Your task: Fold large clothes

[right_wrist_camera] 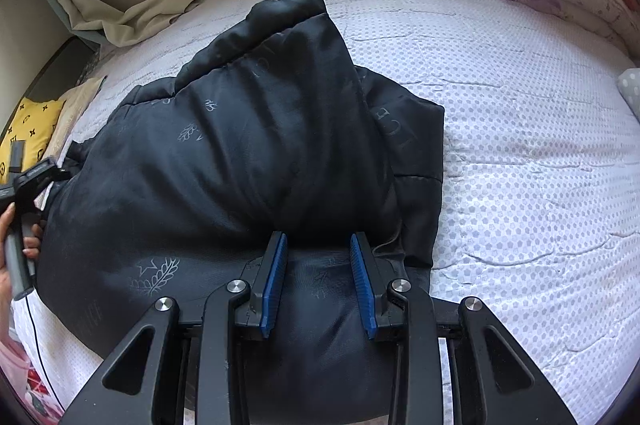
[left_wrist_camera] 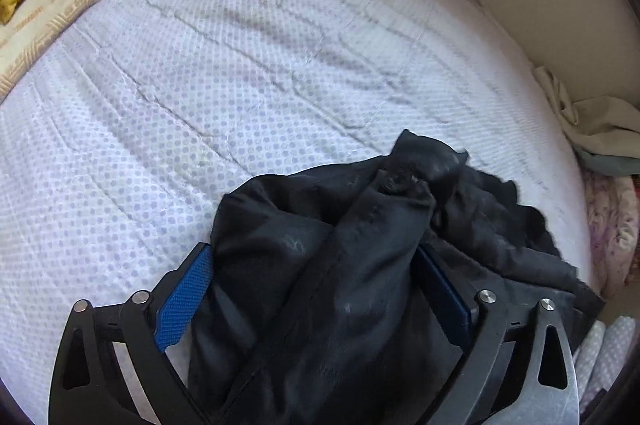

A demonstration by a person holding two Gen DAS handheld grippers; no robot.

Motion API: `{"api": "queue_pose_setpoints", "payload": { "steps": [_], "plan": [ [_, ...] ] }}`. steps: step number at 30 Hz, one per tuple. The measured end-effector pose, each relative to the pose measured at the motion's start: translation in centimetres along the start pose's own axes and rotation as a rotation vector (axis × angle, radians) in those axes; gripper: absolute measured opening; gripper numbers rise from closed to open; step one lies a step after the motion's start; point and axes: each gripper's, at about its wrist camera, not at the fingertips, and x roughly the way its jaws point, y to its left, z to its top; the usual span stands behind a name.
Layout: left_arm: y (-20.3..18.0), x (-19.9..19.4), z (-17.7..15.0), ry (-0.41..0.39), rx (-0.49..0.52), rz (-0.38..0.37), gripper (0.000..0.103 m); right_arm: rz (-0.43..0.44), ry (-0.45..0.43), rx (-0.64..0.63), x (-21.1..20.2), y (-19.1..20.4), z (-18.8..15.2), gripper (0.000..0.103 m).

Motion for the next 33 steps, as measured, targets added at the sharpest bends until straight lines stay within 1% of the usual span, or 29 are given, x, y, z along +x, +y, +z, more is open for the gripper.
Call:
{"api": "queue_pose_setpoints", "payload": {
  "steps": [2, 4, 7, 8, 10, 11, 12, 13, 14, 15, 16, 18, 21, 22, 24, 28, 33],
  "plan": [
    [-0.2, -2.4, -0.2, -0.030, 0.012, -0.032, 0.097, 0.007, -0.006, 0.010, -0.2, -0.3, 0.1, 0.028],
    [-0.7, -5.4, -1.1, -0.086, 0.051, -0.060, 0.097, 0.015, -0.006, 0.025, -0.4, -0.5, 0.2, 0.028],
    [-2.3, -9.6, -3.3, -0.170, 0.174, -0.068, 0.098, 0.032, -0.019, 0.060, -1.5, -0.8, 0.4, 0.028],
    [-3.0, -10.7, -4.4, -0.193, 0.213, -0.072, 0.098, 0.021, -0.037, 0.053, -2.1, -0.7, 0.5, 0.028],
    [-4.7, -12.8, -7.6, -0.245, 0.325, -0.084, 0.099, -0.045, -0.120, -0.007, -4.3, 0.6, 0.5, 0.028],
    [-5.6, -13.2, -9.4, -0.262, 0.389, -0.074, 0.100, -0.074, -0.159, -0.039, -5.2, 1.2, 0.4, 0.030],
    [-6.1, -13.5, -10.7, -0.278, 0.428, -0.060, 0.100, -0.107, -0.216, -0.090, -6.4, 2.5, 0.0, 0.033],
    [-6.8, -13.2, -12.4, -0.294, 0.484, -0.038, 0.100, -0.110, -0.258, -0.140, -7.2, 3.7, -0.4, 0.034],
    [-7.6, -12.6, -14.0, -0.304, 0.540, -0.002, 0.100, -0.095, -0.278, -0.176, -7.7, 4.7, -0.7, 0.034],
    [-8.0, -11.7, -14.9, -0.305, 0.573, 0.029, 0.100, -0.064, -0.286, -0.218, -7.9, 5.9, -1.1, 0.034],
    [-8.3, -10.8, -15.8, -0.296, 0.602, 0.064, 0.100, -0.035, -0.273, -0.252, -7.6, 7.0, -1.4, 0.034],
    [-8.3, -8.4, -16.5, -0.254, 0.618, 0.110, 0.100, -0.016, -0.223, -0.289, -6.2, 8.3, -2.0, 0.033],
    [-7.7, -6.4, -16.5, -0.214, 0.611, 0.119, 0.101, -0.073, -0.156, -0.300, -3.3, 8.8, -2.5, 0.033],
    [-7.4, -6.0, -16.3, -0.205, 0.603, 0.113, 0.102, -0.089, -0.145, -0.303, -2.7, 8.6, -2.6, 0.033],
    [-6.6, -5.4, -16.0, -0.199, 0.589, 0.098, 0.103, -0.095, -0.132, -0.304, -2.0, 8.2, -2.5, 0.033],
    [-5.7, -3.9, -16.4, -0.189, 0.582, 0.076, 0.103, -0.071, -0.089, -0.271, -0.4, 7.3, -2.6, 0.033],
    [-5.4, -3.3, -16.6, -0.189, 0.578, 0.076, 0.103, -0.084, -0.090, -0.290, 0.9, 7.0, -3.3, 0.033]
  ]
}}
